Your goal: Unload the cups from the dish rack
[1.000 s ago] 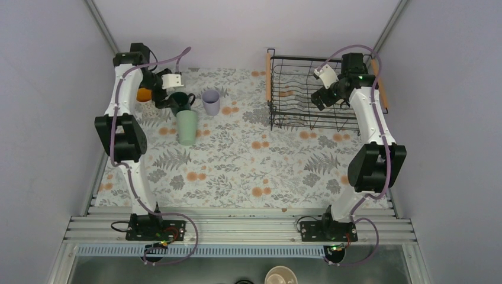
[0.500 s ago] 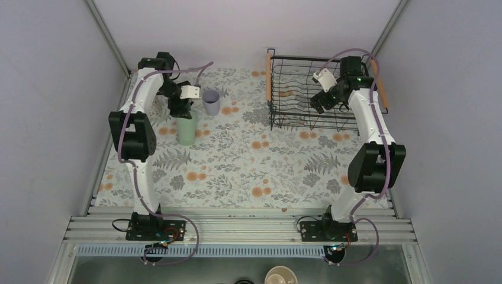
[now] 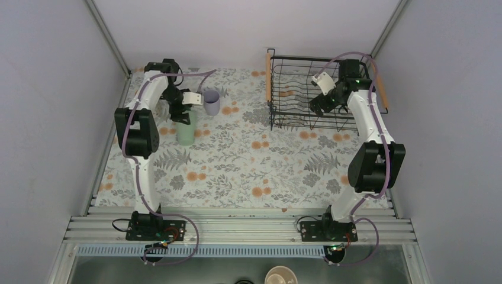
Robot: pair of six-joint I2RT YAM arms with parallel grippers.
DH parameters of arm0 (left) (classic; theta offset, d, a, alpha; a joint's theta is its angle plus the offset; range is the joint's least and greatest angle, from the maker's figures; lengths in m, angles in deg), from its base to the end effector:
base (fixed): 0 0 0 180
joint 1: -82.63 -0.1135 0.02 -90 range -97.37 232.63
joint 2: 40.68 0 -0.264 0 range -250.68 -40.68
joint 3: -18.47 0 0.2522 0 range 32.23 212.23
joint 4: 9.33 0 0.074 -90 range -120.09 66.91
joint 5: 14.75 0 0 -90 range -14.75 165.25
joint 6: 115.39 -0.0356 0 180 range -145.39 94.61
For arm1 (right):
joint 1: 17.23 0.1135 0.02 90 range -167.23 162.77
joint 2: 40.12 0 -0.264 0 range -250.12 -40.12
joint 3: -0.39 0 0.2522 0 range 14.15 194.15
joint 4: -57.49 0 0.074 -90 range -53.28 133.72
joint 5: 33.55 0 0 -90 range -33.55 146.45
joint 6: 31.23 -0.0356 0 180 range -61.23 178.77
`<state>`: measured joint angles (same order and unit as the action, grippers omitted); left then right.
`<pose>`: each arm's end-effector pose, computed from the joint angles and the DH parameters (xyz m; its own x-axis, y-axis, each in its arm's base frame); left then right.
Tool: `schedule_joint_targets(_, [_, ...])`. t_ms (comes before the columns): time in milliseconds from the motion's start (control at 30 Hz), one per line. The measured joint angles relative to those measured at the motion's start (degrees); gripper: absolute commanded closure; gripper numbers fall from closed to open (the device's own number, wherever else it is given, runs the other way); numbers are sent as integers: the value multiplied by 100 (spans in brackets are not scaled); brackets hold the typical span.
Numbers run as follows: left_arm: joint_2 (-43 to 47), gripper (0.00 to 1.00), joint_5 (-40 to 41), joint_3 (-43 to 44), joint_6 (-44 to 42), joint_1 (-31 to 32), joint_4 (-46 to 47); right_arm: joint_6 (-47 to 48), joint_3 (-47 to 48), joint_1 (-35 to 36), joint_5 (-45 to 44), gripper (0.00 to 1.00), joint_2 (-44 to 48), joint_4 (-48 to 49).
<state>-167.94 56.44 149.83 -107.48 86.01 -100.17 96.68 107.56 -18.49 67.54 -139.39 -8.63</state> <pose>0.4361 -0.0373 0.2341 -0.0637 0.9430 -0.3267 0.9974 0.0716 0.0120 0.3698 -0.0013 0.3161 -0.6216 -0.5894 -0.5160 -0.5851 0.7873 -0.1946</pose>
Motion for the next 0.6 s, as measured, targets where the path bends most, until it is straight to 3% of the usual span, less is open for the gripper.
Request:
schedule_joint_targets(367, [-328,19,302,-85,273,127,-9,-2,-63,-2,0,0,0,7])
schedule_joint_targets(600, [-343,29,422,-138,393,170,0,0,-90,0,0,0,4,4])
